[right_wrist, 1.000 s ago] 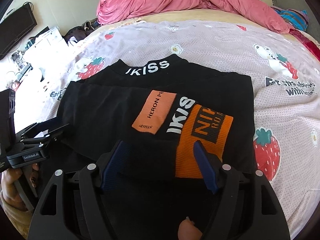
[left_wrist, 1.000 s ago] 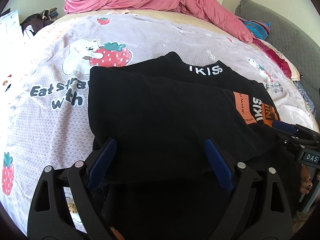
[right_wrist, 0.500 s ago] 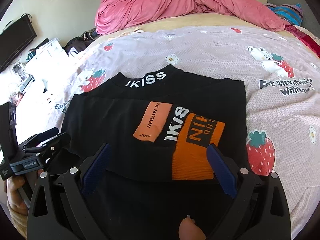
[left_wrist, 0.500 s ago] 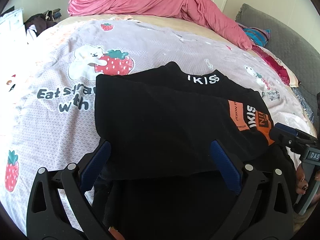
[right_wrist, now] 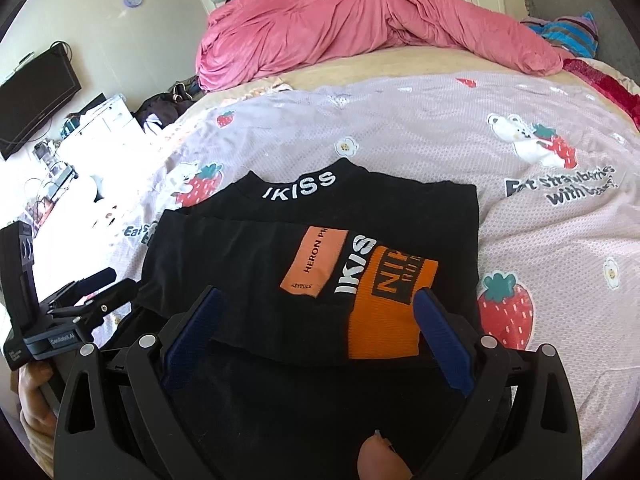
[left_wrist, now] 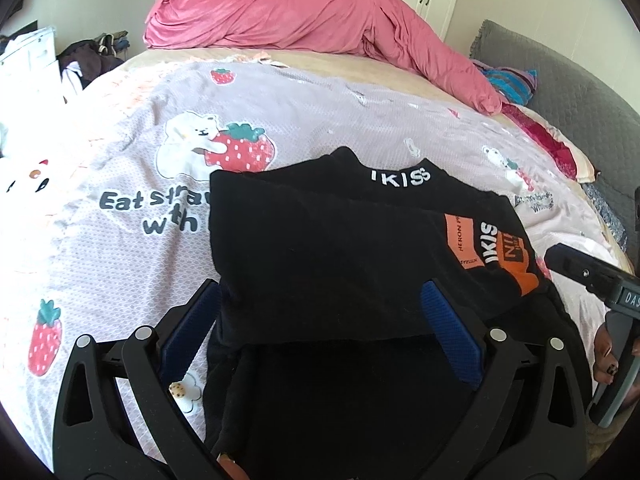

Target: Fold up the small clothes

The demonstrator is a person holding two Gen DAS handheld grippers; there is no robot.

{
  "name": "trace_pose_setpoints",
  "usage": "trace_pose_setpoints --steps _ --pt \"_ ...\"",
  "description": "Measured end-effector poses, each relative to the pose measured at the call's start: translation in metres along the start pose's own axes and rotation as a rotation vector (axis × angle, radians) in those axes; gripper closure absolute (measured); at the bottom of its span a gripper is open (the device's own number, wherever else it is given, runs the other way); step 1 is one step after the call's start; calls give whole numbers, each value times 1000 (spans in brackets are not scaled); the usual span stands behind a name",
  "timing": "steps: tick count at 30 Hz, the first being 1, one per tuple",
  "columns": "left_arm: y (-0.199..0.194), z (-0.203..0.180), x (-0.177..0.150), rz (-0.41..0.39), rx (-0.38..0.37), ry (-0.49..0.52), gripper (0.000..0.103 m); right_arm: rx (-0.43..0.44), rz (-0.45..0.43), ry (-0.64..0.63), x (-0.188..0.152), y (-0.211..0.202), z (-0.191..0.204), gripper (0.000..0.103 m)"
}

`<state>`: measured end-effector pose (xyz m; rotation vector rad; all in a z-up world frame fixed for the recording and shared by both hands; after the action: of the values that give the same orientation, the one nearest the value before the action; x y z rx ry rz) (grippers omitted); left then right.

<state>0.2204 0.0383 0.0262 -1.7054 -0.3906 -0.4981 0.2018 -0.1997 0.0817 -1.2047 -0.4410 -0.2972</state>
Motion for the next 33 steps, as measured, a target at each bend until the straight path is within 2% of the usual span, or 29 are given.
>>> trace_pose_setpoints --steps 22,33 --pt "-50 9 -29 -86 4 -45 9 6 -102 -57 -34 -50 10 8" --pt "-78 -1 -54 -127 11 -18 9 -6 -99 -46 -62 -65 -7 8"
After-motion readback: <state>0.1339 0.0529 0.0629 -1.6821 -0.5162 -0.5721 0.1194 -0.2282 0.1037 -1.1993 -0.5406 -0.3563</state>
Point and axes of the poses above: each gripper's, at about its wrist camera, not at the fingertips, and y roughly the way its jaws point, z to its left, x to its top, the point moved 2 cm from there along y, roughly the way its jaws point, and after that the axes turned 10 degrees about z, right-handed, at the moved point
